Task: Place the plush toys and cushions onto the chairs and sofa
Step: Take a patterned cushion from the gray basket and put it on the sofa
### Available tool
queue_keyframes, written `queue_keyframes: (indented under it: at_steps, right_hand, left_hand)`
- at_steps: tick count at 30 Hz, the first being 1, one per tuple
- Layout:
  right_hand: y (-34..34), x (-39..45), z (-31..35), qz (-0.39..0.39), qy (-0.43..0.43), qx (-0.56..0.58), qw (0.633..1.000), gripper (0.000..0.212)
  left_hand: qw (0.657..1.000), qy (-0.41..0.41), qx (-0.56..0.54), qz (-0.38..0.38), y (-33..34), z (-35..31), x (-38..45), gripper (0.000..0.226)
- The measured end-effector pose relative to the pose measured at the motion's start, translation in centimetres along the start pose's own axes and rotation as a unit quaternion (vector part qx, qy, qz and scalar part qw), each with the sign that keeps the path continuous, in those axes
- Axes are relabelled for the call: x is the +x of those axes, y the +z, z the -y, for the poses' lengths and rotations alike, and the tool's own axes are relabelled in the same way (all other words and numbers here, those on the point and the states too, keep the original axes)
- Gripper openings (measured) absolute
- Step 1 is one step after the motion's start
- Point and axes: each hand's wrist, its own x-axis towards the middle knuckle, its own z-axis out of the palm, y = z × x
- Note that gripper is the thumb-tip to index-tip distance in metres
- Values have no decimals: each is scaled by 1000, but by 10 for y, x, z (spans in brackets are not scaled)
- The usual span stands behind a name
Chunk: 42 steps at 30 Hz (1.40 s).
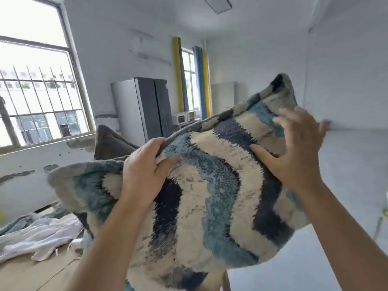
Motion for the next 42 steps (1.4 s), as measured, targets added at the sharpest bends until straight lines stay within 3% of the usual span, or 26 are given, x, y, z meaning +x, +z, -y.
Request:
queue_keyframes:
  at_steps: [2,4,6,9,13,16,18,20,22,24,28,29,30,32,35,37,40,42]
  right_hand:
    - [-22,-10,-26,160,-56,17,985,83]
    - [-43,-30,-52,304,-22,32,952,110]
    - [-62,-62,-79,396,39,13,918,127]
    - [-100,-124,-118,455,134,-6,880,127]
    - [-176,-193,-158,483,288,8,827,103]
    - [-235,-234,-182,510,385,-18,769,90]
    - [-269,-264,-198,493,431,-72,752,70]
    - [-300,-300,-213,470,461,-133,741,72]
    - [-328,-330,-218,463,472,-157,734,74]
    - [-351,-353,-221,470,474,-180,723,67]
    - [-395,-382,-223,434,496,-227,717,89]
    - [-407,-390,-227,402,486,-249,735,91]
    - [-420,-395,-233,361,497,-268,742,89]
    - [-444,-405,-243,283,579,-254,721,88]
    - [-478,-427,-257,234,681,-253,646,73]
    - [-502,-439,-275,202,717,-266,611,67]
    - [-536,-440,-315,109,747,-287,590,91]
    - [-560,-434,-349,65,765,-302,565,88]
  left_hand:
    - [996,61,-16,63,20,-15,-11,45]
    - [983,107,-41,142,44,-30,-25,50]
    - [969,133,-61,201,72,-45,-42,52]
    - [943,141,-112,281,121,-77,-72,47]
    - [887,155,-197,387,186,-131,-120,57]
    - [843,132,-243,462,235,-172,-159,44]
    - [800,105,-255,532,265,-201,-187,29]
    - [750,94,-250,605,293,-224,-222,13]
    - [701,80,-246,664,315,-240,-261,29]
    - [661,60,-225,714,331,-254,-294,30]
    - [604,48,-228,763,354,-295,-336,26]
    - [594,48,-240,767,361,-310,-342,25]
    - [586,63,-252,767,369,-327,-345,22]
    - [565,111,-256,776,391,-363,-356,22]
    - [507,194,-251,801,432,-425,-376,30]
    - [478,235,-256,807,463,-472,-391,14]
    - [440,299,-274,801,510,-549,-409,23]
    - [402,340,-283,802,545,-605,-416,15]
